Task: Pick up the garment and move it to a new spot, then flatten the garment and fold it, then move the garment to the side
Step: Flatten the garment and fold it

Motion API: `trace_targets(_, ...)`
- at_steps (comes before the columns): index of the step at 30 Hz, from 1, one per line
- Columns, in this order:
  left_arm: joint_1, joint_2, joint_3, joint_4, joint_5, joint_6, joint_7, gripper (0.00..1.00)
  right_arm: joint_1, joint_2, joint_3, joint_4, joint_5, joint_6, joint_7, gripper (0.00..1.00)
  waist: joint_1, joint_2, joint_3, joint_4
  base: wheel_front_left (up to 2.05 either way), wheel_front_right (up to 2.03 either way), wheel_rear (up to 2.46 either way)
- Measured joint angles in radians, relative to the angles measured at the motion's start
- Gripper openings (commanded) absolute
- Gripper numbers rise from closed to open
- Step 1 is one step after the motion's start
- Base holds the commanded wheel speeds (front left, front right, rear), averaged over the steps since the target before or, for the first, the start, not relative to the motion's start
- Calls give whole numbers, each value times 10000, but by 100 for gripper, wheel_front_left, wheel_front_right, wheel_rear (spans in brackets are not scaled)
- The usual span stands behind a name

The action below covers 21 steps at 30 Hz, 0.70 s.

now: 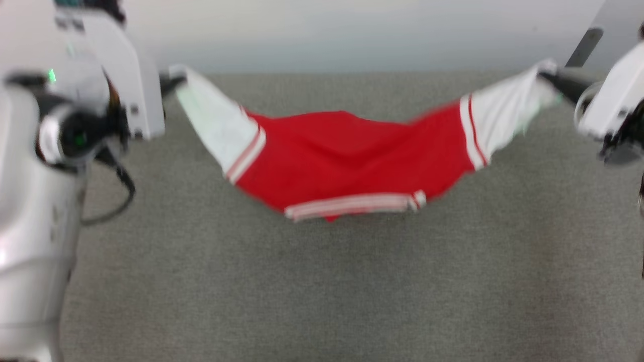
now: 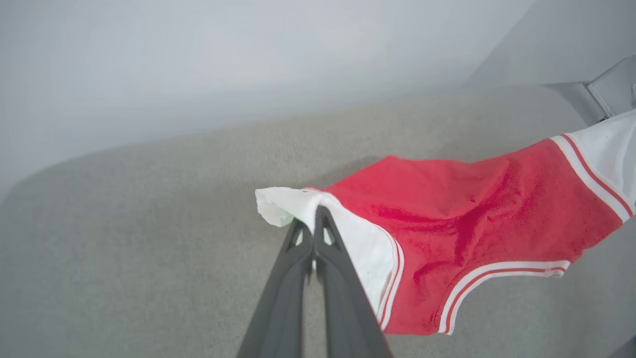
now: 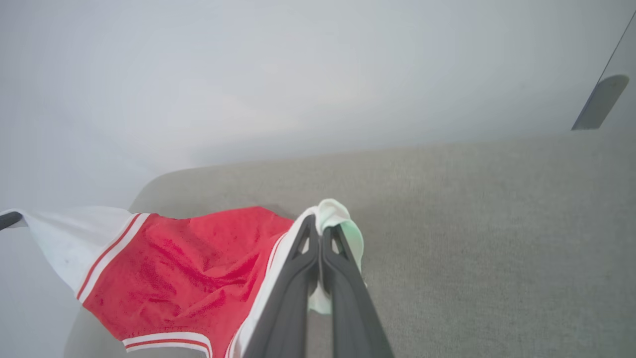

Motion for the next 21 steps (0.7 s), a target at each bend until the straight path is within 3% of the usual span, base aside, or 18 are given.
trace_targets(4, -1118, -96, -31, 487, 242, -127, -460, 0, -1017, 374, -336, 359, -173, 0, -504, 0, 0, 0, -436, 43, 0, 0, 0)
trace_targets(14, -3343, -355, 174, 1950, 769, -360, -2807, 0, -3356, 708, -759, 1789, -662, 0, -3338, 0, 0, 0, -1327, 144, 0, 0, 0)
trace_targets(21, -4198, -435, 0, 2798, 836, -495, -3289, 0, -4214, 639, -777, 2663, -633, 0, -3946, 0, 0, 0, -1696, 302, 0, 0, 0)
